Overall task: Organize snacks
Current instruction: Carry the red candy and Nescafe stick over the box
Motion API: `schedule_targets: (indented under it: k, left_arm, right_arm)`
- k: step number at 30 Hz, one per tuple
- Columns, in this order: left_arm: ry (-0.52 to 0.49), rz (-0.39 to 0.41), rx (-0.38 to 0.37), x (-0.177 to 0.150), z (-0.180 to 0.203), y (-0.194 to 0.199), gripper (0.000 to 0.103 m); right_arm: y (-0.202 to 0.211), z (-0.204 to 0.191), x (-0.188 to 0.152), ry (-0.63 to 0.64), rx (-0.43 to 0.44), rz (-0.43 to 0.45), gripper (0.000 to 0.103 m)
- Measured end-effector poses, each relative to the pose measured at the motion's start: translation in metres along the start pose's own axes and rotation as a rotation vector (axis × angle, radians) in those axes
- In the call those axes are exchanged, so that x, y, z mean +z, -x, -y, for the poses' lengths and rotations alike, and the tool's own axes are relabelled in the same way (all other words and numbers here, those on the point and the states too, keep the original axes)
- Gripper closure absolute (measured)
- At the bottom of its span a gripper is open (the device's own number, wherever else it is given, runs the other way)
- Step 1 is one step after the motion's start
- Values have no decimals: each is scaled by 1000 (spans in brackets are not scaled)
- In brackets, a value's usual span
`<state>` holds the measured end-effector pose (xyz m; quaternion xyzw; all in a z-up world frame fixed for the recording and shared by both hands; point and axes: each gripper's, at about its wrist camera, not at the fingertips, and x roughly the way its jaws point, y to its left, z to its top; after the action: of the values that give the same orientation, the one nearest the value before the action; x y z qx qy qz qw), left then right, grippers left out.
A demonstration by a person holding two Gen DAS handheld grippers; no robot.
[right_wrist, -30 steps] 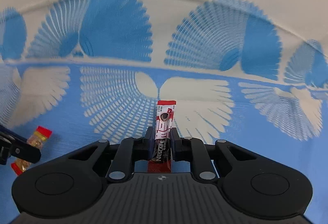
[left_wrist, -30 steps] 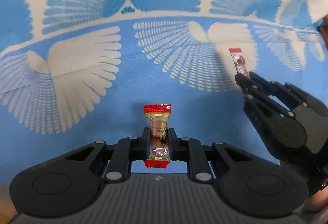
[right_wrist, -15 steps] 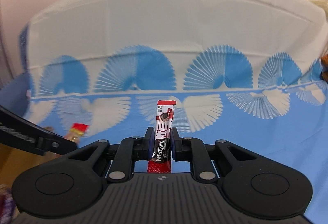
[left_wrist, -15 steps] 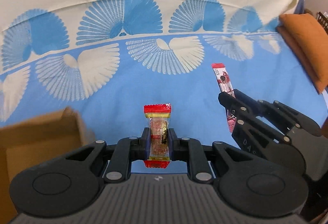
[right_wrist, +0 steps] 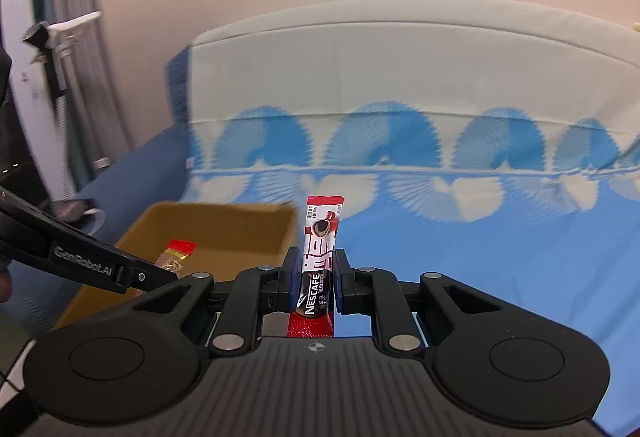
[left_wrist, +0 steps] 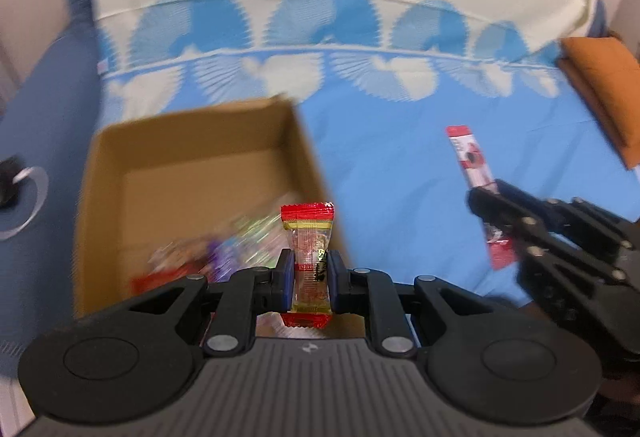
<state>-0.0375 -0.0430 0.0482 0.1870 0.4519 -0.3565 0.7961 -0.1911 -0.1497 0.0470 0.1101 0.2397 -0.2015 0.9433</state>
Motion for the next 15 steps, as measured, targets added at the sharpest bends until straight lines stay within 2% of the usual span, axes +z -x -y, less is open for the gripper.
schedule_targets:
  k: [7,15]
  left_arm:
    - [75,-19,84,-46,-53,19,84]
    - [112,9,118,-48,-79,20,84]
  right_arm:
    - [17,-63,-18,28,99,-58,85]
    - [4,-106,-24,95,150,-112,85]
